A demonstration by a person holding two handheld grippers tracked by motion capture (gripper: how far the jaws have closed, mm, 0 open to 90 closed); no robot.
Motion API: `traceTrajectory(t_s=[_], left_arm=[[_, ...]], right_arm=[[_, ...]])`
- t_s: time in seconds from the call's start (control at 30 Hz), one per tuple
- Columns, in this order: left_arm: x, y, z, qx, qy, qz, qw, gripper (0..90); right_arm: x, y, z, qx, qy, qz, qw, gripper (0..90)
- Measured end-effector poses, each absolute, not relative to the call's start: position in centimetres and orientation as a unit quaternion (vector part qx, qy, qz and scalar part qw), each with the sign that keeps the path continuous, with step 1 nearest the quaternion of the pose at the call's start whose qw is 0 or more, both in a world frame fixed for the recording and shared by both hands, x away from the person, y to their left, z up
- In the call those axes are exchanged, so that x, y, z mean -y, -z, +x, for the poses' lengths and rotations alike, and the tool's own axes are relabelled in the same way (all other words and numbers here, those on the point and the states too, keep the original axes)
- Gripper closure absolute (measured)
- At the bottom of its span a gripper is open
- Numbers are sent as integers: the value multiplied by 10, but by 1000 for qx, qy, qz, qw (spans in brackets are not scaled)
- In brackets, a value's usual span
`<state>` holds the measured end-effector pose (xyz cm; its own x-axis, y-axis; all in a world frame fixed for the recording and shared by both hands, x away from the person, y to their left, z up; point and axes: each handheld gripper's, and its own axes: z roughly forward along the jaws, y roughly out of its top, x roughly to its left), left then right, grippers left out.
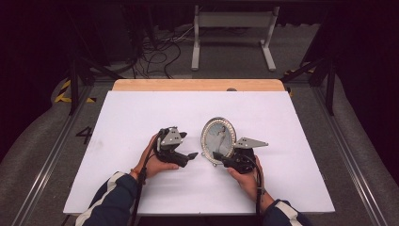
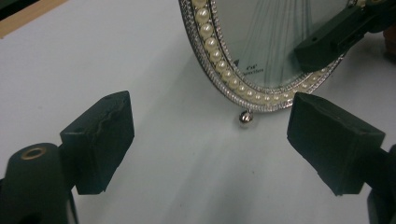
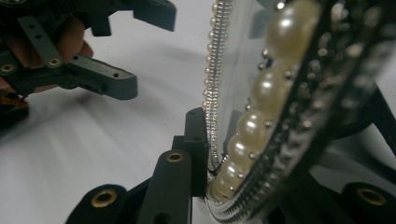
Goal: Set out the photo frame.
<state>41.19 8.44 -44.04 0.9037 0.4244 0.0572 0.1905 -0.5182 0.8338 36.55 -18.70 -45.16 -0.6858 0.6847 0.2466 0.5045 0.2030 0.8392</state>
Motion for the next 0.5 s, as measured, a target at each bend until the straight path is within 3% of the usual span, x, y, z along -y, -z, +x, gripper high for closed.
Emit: traceTrajectory(t_s=[0.23, 0.33, 0.5], left_arm=[[-69, 445, 425, -178, -108, 864, 458, 150], [-64, 446, 429, -182, -97, 862, 463, 148], [-58, 447, 434, -182, -90, 860, 468, 151]], right_arm=[[187, 449, 371, -784, -492, 370, 79, 795], [186, 447, 369, -784, -486, 376, 91, 691], [191, 443, 362, -783, -482, 377, 109, 620]])
